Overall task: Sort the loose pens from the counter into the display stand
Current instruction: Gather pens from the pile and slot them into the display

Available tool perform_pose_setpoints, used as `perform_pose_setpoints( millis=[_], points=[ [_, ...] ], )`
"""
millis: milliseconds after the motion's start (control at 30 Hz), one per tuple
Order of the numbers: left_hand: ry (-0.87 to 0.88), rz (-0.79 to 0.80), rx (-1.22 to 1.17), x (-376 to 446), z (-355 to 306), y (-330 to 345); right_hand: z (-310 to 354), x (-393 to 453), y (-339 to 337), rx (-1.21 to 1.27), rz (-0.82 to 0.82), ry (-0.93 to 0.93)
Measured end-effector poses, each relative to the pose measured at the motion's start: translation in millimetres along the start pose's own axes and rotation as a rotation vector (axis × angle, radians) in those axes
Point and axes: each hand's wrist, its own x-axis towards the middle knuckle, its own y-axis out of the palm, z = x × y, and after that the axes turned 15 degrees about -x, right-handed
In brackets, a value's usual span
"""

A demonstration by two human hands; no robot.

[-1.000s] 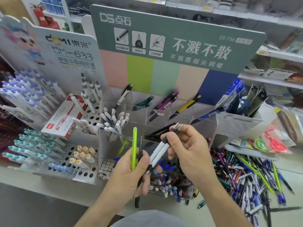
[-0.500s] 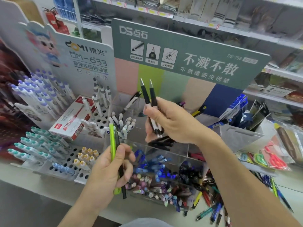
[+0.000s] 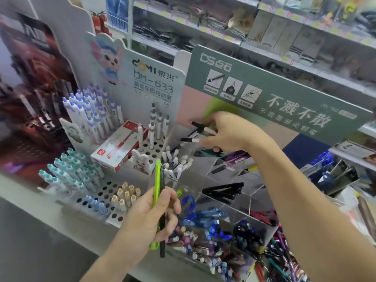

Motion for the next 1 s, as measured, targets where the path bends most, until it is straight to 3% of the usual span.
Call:
perform_pose_setpoints(
  millis=[233,600,767,933,1000],
  points=[
    [-0.061,0.023,-0.036,5.3,-4.3,2.2,-1.8,-4.4,20.2,0.245,-0.225,0.025],
    [-0.092,0.056,-0.025,8.2,-5.9,2.0,5.4,3.1,15.9,0.043,-0.186,-0.026],
    [-0.081,0.064,-0.122,6.3,-7.4,5.1,14.9,5.4,29.2,0.310,-0.458,0.073],
    [-0.043,0.084,-0.126,2.7,-6.0,5.9,27.7,-21.8,66.7,0.416,-0.792,-0.028],
    [-0.052,0.076,-0.133,1.5,-4.3,7.2,32.3,-43.5,75.5,0.502,-0.808,-0.050]
  ],
)
